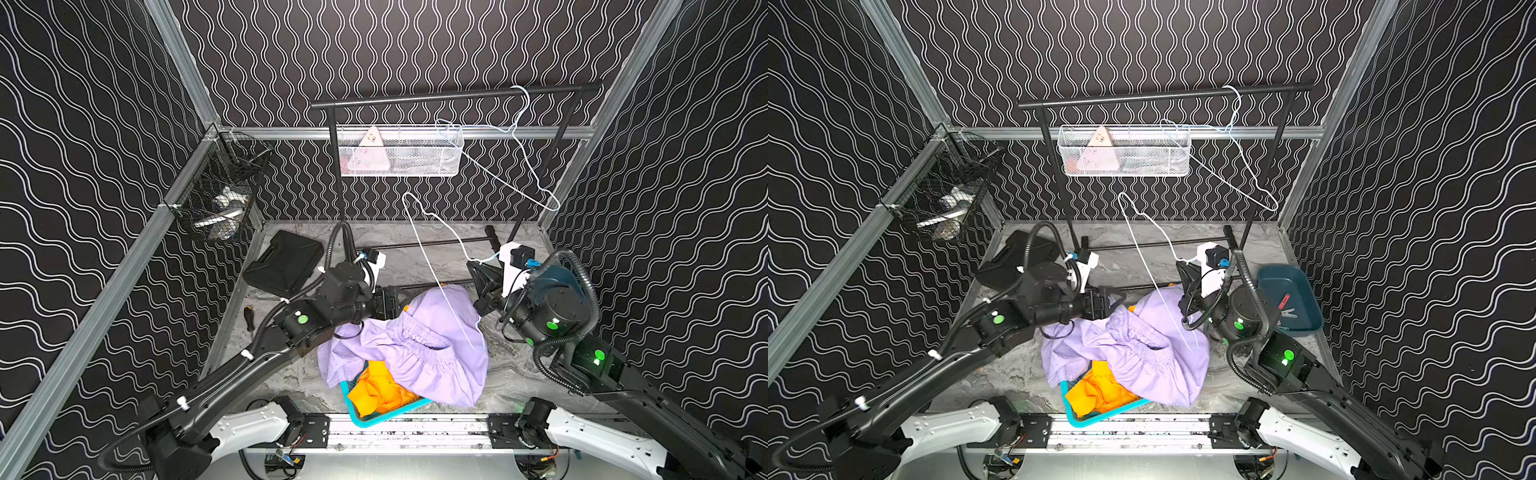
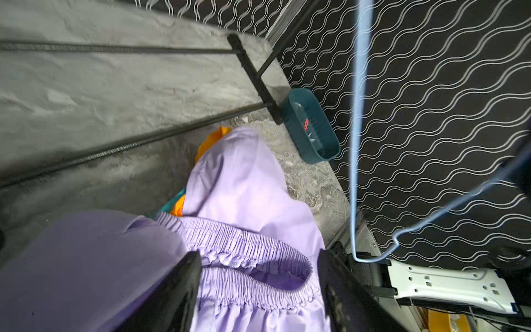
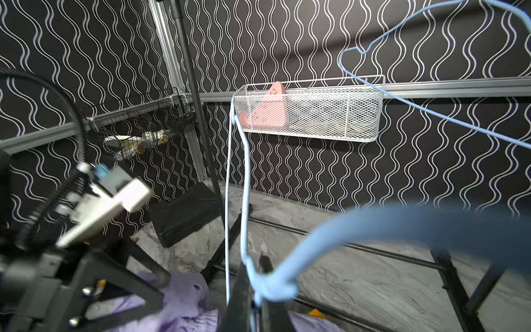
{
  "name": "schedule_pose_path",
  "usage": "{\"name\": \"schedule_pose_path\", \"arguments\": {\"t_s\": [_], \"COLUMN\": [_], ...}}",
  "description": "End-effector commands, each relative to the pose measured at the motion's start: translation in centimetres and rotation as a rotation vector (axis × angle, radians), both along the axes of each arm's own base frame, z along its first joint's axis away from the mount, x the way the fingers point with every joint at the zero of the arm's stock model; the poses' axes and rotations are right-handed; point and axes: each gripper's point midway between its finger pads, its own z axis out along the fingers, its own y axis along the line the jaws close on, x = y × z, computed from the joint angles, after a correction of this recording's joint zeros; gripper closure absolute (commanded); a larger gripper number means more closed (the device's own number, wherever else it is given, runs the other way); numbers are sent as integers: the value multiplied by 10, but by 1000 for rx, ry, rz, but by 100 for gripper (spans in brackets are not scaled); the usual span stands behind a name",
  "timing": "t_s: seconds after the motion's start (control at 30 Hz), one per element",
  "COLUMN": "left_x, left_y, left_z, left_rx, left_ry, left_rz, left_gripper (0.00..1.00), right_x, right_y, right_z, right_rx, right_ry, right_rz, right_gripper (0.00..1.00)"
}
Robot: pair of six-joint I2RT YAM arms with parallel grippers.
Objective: Remove the clothespins securing shorts to the hanger
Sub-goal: Place the hanger at the clothesline.
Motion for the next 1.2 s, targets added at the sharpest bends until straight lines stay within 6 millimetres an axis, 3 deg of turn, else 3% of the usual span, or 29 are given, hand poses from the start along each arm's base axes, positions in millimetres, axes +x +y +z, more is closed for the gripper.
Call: {"name": "schedule_pose_path", "arguments": {"t_s": [0.0, 0.23, 0.33, 0.43, 0.57, 0.77, 0.93, 1.03, 1.17], "left_x": [-5, -17, -24, -35, -46, -51, -80, -88, -92], "left_y": [24, 32, 25, 9, -9, -14, -25, -25, -25], "left_z": [14, 88, 108, 114, 108, 91, 80, 70, 59], "left_rx": [162, 201, 204, 204, 218, 266, 216, 218, 232], "left_ry": [-99, -326, -379, -386, -362, -336, -302, -262, -228], "left_rz": [-1, -79, -154, -287, -441, -528, -716, -773, -798], "left_gripper": [28, 27, 26, 25, 25, 24, 26, 30, 44], "right_x": [-4, -24, -42, -55, -72, -86, -90, -91, -89], "right_y": [0, 18, 32, 42, 54, 62, 65, 65, 64], "right_z": [-26, -35, -29, -35, -37, -38, -39, -38, -37], "right_rx": [-91, -93, -104, -131, -141, -141, -145, -135, -130], "right_ry": [119, 239, 254, 289, 319, 342, 359, 360, 353], "right_rz": [54, 287, 423, 530, 658, 770, 812, 827, 819], "right_gripper": [100, 100, 100, 100, 100, 100, 100, 100, 100]}}
